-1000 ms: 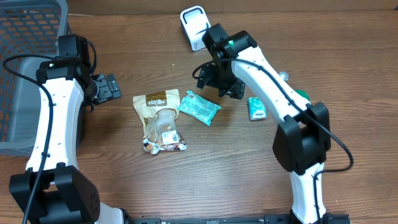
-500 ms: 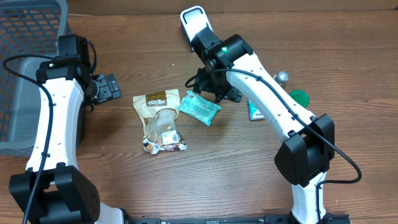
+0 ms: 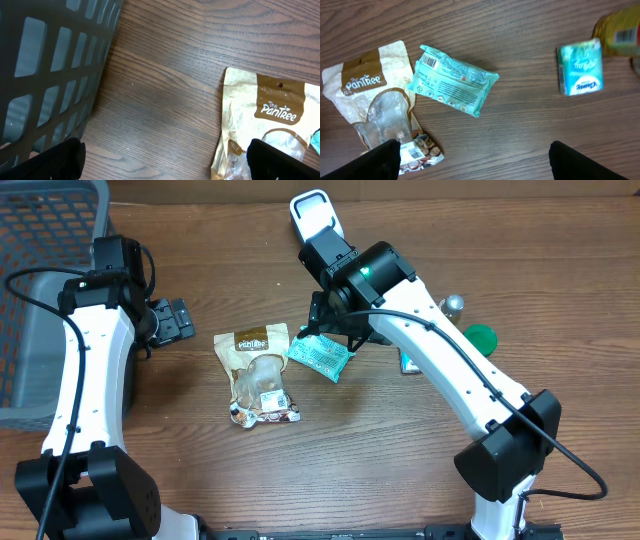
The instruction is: Scan the item barcode
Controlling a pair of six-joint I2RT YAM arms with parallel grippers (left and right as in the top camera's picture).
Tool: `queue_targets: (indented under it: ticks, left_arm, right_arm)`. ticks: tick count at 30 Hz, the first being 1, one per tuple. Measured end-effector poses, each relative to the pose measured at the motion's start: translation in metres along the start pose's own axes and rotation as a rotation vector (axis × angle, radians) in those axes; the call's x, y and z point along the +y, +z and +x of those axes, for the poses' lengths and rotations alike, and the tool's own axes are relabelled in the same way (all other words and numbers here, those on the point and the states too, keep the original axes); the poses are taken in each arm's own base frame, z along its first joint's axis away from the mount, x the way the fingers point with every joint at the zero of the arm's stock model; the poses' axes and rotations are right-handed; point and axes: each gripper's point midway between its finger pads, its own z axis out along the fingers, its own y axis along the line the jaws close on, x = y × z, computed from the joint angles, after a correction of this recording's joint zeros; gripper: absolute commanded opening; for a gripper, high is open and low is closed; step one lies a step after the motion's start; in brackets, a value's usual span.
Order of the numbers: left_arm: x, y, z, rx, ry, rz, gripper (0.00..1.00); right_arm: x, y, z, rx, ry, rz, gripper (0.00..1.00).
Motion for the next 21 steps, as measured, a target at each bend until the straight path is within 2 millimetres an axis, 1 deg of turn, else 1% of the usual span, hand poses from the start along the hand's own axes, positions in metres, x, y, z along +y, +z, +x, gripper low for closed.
queue_targets:
  ticks: [4,7,11,14,18,21]
  left_arm:
    - [0.000,0.000,0.000,0.000,0.000,0.000,1.00]
    - [0.000,0.000,0.000,0.000,0.000,0.000,1.00]
    - [0.000,0.000,0.000,0.000,0.000,0.000,1.00]
    - [0.000,0.000,0.000,0.000,0.000,0.000,0.99]
    - [0.000,0.000,0.000,0.000,0.000,0.000,1.00]
    - [0.000,0.000,0.000,0.000,0.000,0.000,1.00]
  right_arm:
    - [0.002,-0.002,0.000,-0.006,-0.056,-0.010,0.94]
    - [0.010,-0.003,0.000,-0.011,-0.085,-0.040,0.93]
    - [0.021,0.004,-0.004,-0.029,-0.099,-0.081,0.93]
    - [0.024,0.015,0.000,-0.014,-0.104,-0.095,0.94]
    - [0.021,0.038,0.010,0.035,-0.083,-0.095,0.95]
    - [0.017,0.058,0.013,0.051,-0.045,-0.095,0.95]
